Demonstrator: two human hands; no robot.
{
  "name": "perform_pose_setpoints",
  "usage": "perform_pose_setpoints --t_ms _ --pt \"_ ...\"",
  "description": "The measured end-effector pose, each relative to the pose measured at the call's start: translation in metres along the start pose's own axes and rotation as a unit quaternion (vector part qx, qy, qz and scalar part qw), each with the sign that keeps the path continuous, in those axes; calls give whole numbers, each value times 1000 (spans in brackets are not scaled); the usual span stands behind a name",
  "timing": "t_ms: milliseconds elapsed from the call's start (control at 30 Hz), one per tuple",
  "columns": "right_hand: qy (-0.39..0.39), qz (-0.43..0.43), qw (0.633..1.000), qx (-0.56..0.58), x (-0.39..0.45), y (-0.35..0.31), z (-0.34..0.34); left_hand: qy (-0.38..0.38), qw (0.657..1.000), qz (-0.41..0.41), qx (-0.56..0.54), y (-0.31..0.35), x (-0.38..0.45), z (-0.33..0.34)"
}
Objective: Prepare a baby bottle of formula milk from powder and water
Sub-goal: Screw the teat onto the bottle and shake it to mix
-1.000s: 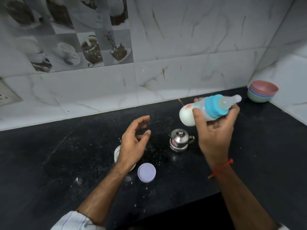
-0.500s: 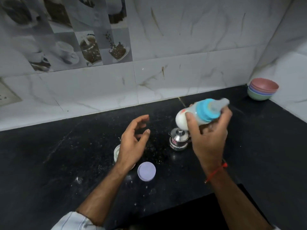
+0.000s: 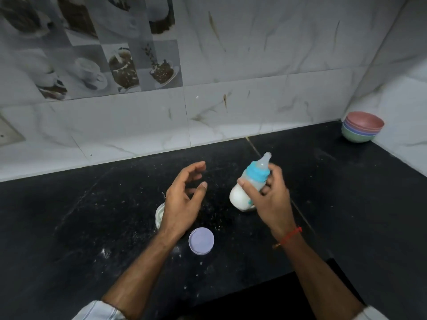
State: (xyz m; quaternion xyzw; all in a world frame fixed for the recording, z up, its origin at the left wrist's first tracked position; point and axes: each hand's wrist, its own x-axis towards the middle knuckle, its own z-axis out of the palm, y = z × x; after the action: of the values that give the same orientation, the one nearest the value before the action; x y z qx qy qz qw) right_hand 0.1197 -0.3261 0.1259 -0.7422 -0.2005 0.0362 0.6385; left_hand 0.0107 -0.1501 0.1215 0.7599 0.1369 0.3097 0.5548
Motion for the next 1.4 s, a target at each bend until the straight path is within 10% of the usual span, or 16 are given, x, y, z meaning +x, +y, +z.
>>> perform_pose_setpoints --t_ms 167,833,1133,1267,1400 --pt "9 64 980 186 10 -37 -4 -26 999 -27 -33 1 -1 7" --pt "-158 44 963 212 16 -80 -12 -187 905 -207 -323 38 5 30" --pt "120 -204 956 172 14 -90 -16 -62 969 -142 -193 22 18 19" --pt "-23 -35 991 -128 22 -51 -15 -3 980 -128 -155 21 18 11" --pt "123 -136 981 66 25 -64 -22 11 981 -121 -154 19 15 8"
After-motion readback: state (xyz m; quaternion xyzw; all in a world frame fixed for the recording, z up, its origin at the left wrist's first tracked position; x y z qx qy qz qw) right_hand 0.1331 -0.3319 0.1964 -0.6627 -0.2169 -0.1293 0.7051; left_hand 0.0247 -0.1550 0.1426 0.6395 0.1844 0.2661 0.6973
